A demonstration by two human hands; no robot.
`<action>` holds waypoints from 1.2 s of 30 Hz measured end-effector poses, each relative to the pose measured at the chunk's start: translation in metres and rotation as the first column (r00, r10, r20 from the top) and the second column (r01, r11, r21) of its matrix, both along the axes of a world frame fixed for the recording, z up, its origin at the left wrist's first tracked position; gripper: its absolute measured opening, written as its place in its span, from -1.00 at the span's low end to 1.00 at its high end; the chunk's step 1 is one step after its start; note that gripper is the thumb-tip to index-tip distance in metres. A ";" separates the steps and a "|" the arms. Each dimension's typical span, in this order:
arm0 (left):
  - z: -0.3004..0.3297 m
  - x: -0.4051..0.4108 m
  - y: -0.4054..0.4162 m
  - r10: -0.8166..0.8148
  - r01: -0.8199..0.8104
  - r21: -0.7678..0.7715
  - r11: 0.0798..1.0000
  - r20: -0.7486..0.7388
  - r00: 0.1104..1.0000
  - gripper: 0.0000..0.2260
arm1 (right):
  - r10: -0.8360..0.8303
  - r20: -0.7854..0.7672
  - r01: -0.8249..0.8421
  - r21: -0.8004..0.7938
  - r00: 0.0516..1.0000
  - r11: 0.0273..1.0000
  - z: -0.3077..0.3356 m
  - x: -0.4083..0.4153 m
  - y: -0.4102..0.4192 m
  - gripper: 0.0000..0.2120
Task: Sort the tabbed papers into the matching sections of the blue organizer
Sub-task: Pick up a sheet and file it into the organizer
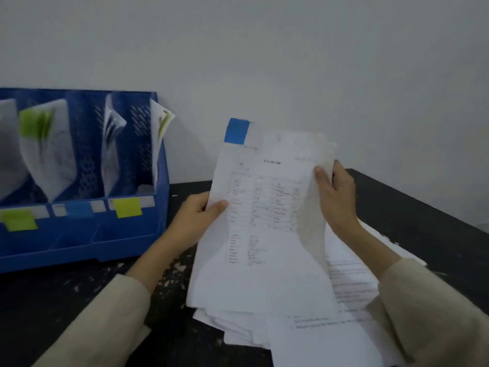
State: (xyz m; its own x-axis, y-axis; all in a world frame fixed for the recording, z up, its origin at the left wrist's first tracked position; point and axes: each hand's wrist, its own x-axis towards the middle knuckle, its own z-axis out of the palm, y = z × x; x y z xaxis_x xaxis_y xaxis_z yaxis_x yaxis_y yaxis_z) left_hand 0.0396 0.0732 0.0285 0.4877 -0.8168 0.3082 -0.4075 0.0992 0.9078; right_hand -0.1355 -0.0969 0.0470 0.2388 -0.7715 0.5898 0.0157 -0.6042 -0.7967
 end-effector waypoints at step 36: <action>0.103 0.095 0.227 0.940 -0.877 -0.379 0.297 0.278 0.198 -0.79 | 0.468 -0.484 -0.630 -0.250 0.739 0.736 0.067 0.224 0.167 -0.48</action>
State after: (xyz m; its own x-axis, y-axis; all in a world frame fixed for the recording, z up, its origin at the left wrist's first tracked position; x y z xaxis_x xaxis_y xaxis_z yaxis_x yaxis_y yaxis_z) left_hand 0.1348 0.2999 0.1312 0.6776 0.1641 0.7169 -0.5655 -0.5070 0.6505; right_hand 0.0883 0.0698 0.1137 0.8033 -0.1669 0.5717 0.2016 -0.8271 -0.5247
